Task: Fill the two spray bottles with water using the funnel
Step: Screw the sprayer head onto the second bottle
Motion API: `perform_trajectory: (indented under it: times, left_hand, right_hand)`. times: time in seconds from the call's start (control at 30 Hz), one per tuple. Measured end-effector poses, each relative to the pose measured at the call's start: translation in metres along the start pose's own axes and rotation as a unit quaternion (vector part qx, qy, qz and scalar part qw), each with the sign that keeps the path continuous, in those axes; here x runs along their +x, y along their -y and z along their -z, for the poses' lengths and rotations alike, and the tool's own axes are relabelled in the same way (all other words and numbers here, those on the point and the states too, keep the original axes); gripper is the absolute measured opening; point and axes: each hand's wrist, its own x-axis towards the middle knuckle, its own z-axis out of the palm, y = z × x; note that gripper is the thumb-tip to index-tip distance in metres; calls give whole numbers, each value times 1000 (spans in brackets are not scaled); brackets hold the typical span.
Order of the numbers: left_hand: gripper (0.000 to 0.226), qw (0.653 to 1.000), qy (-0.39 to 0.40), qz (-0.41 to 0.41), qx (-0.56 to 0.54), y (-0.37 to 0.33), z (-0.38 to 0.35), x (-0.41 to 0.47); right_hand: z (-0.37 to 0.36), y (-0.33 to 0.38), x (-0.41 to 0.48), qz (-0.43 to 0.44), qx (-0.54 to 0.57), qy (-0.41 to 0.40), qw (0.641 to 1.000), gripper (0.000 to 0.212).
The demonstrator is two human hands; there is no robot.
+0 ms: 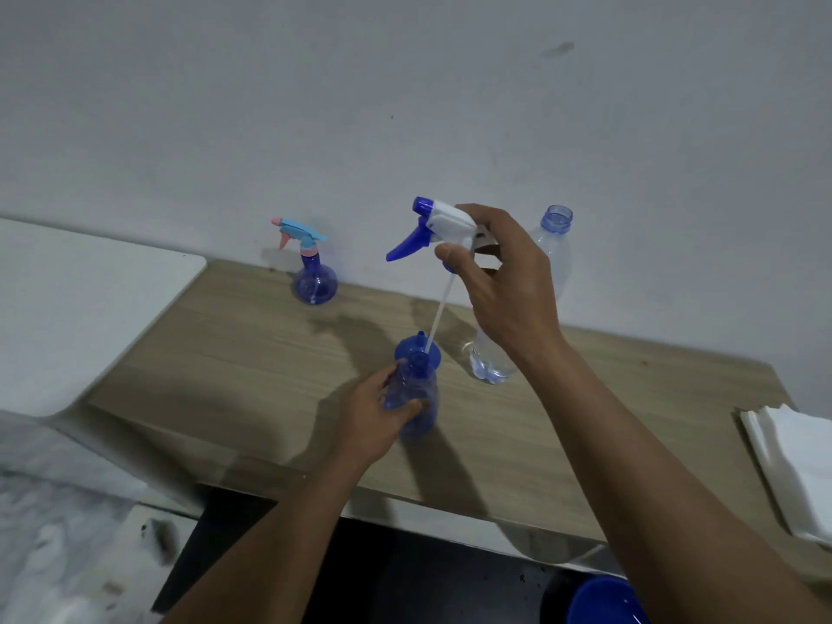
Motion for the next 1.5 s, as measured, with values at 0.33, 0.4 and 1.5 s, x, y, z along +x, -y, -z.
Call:
perform_trajectory:
  times: [0.33,0.4,1.5]
  left_hand:
    - [69,1000,4,-11,20,8,1,4]
    - [68,1000,8,-13,28,9,1,5]
    - [46,998,27,-24,-57,25,-5,7]
  right_hand:
    - [-6,11,3,27,16,9,999,34]
    - [-13,-1,-3,17,-6,28,999,35]
    - [-49,-94,-67,-148,-3,168,975,33]
